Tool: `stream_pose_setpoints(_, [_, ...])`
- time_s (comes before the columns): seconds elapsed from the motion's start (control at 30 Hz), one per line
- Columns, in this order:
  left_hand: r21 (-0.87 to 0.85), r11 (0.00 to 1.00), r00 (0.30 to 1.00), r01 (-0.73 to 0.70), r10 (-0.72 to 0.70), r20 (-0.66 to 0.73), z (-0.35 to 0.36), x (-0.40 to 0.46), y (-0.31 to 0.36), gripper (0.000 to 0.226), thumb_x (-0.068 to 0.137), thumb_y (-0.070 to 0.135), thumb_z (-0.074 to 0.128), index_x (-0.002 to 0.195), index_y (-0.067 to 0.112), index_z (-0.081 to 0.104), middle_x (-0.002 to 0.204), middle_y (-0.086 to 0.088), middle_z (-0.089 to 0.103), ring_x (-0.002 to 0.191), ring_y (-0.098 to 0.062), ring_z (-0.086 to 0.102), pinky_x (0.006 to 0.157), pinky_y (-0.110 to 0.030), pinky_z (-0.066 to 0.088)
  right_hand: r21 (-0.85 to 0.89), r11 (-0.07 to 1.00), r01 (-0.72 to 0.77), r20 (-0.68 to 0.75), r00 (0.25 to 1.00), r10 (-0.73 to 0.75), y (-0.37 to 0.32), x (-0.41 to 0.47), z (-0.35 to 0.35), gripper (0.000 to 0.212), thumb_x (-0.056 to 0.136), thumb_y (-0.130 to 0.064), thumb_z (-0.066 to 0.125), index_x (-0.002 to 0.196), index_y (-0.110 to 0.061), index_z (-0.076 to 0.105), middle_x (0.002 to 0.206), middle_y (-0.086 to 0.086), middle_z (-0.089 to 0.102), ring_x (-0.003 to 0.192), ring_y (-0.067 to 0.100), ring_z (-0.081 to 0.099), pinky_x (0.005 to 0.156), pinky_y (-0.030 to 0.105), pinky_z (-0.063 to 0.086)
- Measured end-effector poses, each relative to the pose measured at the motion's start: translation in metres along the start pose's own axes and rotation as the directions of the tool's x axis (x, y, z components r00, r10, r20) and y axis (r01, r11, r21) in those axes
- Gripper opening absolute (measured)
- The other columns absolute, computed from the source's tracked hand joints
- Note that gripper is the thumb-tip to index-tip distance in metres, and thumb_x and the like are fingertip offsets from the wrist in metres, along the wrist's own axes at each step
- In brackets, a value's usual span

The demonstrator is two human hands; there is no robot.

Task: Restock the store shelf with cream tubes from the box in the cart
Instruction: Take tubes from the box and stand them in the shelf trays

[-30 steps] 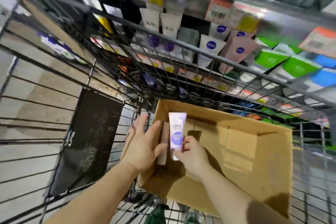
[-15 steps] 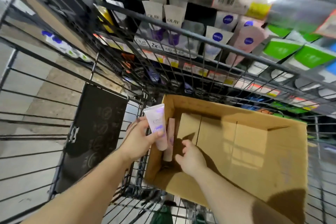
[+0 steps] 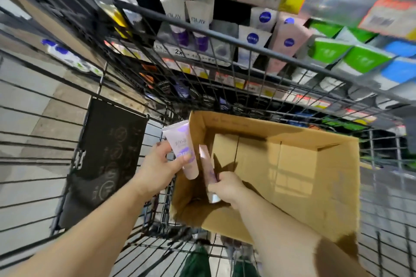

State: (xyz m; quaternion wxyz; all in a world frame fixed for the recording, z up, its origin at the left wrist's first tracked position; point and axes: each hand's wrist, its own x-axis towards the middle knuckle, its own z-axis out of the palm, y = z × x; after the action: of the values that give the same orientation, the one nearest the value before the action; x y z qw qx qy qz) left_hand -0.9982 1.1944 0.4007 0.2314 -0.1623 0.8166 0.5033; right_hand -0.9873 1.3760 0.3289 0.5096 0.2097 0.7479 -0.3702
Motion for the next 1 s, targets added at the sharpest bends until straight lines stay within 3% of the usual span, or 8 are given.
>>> stream_pose_setpoints(0.3, [0.142,0.976,0.974,-0.163,0.136,0.182,0.007,-0.041,0.123,0.015,0.087,0.033,0.072,0.094,0.019,0.074,0.099,0.002,0.073,0.096,-0.015,0.067,0.092,-0.041,0.052,0.098,0.980,0.171,-0.337,0.933,-0.129,0.007,-0.143,-0.113,0.058,0.069,-0.021,0.087,0.115,-0.014,0.052,0.113,0.003,0.065,0.096,0.024,0.064,0.081,0.036,0.055])
stream_pose_setpoints(0.37, [0.183,0.954,0.957,-0.239,0.200,0.210,0.012,-0.047,0.162,0.016,0.085,0.034,0.074,0.089,0.019,0.074,0.094,0.000,0.074,0.088,-0.016,0.068,0.082,-0.034,0.054,0.084,0.968,0.237,-0.410,0.894,-0.183,0.008,-0.178,-0.137,0.053,0.072,-0.023,0.085,0.110,-0.017,0.049,0.106,-0.001,0.062,0.090,0.021,0.061,0.070,0.028,0.049])
stream_pose_setpoints(0.57, [0.222,0.874,0.875,-0.432,0.347,0.337,0.053,-0.075,0.269,0.027,0.089,0.033,0.070,0.109,0.014,0.070,0.102,0.004,0.070,0.094,-0.014,0.066,0.068,-0.022,0.048,0.094,0.908,0.408,-0.620,0.738,-0.267,0.039,-0.264,-0.202,0.048,0.075,-0.035,0.081,0.113,-0.012,0.061,0.107,0.001,0.069,0.092,0.016,0.064,0.080,0.028,0.049])
stream_pose_setpoints(0.63, [0.227,0.837,0.841,-0.498,0.403,0.361,0.077,-0.087,0.301,0.019,0.090,0.028,0.069,0.105,0.015,0.069,0.098,0.004,0.069,0.086,-0.007,0.067,0.062,-0.016,0.046,0.101,0.890,0.444,-0.670,0.692,-0.269,0.059,-0.288,-0.225,0.045,0.073,-0.044,0.080,0.102,-0.015,0.061,0.103,0.002,0.071,0.092,0.019,0.066,0.082,0.037,0.054])
stream_pose_setpoints(0.7, [0.204,0.829,0.819,-0.521,0.418,0.393,0.104,-0.103,0.331,0.014,0.091,0.022,0.068,0.104,0.017,0.066,0.094,0.004,0.068,0.078,0.000,0.067,0.060,-0.008,0.044,0.113,0.872,0.476,-0.712,0.651,-0.263,0.083,-0.315,-0.247,0.039,0.077,-0.040,0.079,0.098,-0.013,0.059,0.098,0.001,0.070,0.089,0.017,0.064,0.080,0.033,0.052])
stream_pose_setpoints(0.8, [0.203,0.789,0.777,-0.580,0.460,0.430,0.155,-0.128,0.370,0.029,0.091,0.027,0.068,0.116,0.014,0.067,0.110,0.000,0.068,0.092,-0.010,0.063,0.069,-0.015,0.044,0.151,0.844,0.515,-0.762,0.605,-0.233,0.130,-0.351,-0.281,0.049,0.076,-0.040,0.080,0.109,-0.010,0.061,0.104,0.004,0.071,0.089,0.016,0.066,0.073,0.027,0.050])
stream_pose_setpoints(0.9, [0.168,0.753,0.720,-0.636,0.500,0.481,0.215,-0.164,0.409,0.026,0.093,0.022,0.066,0.116,0.012,0.066,0.105,0.002,0.067,0.089,-0.008,0.059,0.060,-0.005,0.043,0.156,0.811,0.563,-0.812,0.541,-0.220,0.190,-0.390,-0.317,0.050,0.075,-0.037,0.081,0.111,-0.011,0.059,0.106,0.001,0.070,0.090,0.014,0.065,0.076,0.028,0.052])
stream_pose_setpoints(1.0, [0.144,0.702,0.653,-0.697,0.539,0.532,0.284,-0.205,0.445,0.028,0.091,0.027,0.067,0.115,0.014,0.065,0.108,0.003,0.068,0.101,-0.015,0.062,0.081,-0.022,0.050,0.131,0.817,0.562,-0.847,0.492,-0.202,0.264,-0.440,-0.357,0.045,0.078,-0.035,0.080,0.111,-0.013,0.058,0.103,-0.001,0.068,0.089,0.016,0.063,0.071,0.028,0.049])
